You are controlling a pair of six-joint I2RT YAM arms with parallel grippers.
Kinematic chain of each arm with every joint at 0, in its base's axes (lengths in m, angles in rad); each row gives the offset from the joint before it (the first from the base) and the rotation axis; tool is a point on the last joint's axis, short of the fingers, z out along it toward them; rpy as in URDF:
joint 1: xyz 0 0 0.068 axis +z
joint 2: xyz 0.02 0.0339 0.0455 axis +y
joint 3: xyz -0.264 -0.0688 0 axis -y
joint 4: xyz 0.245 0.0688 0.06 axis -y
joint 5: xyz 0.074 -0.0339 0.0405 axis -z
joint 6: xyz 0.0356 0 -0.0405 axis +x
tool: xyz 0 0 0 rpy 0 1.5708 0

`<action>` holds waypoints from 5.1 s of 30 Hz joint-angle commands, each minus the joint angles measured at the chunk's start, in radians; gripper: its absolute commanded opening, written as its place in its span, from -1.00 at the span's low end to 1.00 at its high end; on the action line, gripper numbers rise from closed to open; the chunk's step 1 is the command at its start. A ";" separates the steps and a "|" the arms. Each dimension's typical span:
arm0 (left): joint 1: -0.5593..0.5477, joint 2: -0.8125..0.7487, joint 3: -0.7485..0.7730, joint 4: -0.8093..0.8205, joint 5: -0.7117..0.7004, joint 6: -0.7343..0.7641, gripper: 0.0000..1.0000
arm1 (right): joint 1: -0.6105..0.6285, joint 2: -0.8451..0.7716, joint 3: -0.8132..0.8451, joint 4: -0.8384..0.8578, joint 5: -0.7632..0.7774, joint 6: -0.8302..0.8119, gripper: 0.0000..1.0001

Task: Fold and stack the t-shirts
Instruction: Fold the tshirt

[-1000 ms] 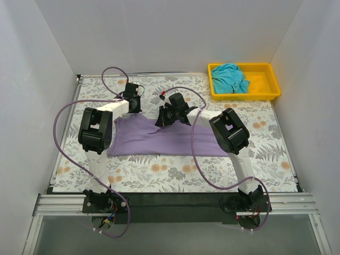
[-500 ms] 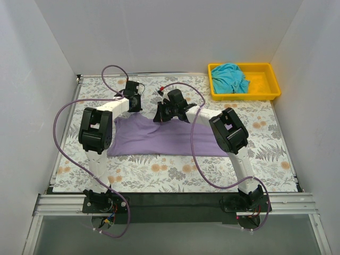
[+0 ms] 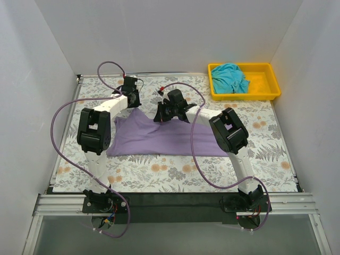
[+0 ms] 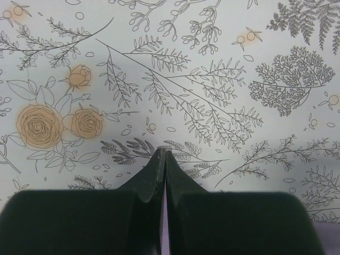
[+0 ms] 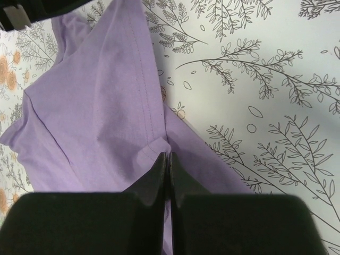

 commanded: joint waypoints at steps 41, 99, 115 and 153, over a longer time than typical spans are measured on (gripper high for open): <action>0.127 -0.417 -0.363 -0.057 0.046 -0.273 -1.00 | 0.058 -0.210 -0.166 0.007 -0.018 -0.253 -0.81; 0.047 -0.569 -0.575 -0.187 0.153 -0.479 -0.07 | -0.210 -0.767 -0.686 -0.496 0.349 -0.287 -0.21; 0.048 0.090 -0.061 -0.131 -0.005 -0.363 0.05 | -0.155 -0.723 -0.838 -0.666 0.271 -0.228 -0.20; 0.010 0.186 0.284 -0.195 -0.040 -0.295 0.24 | 0.100 -0.580 -0.520 -0.903 0.349 -0.360 -0.24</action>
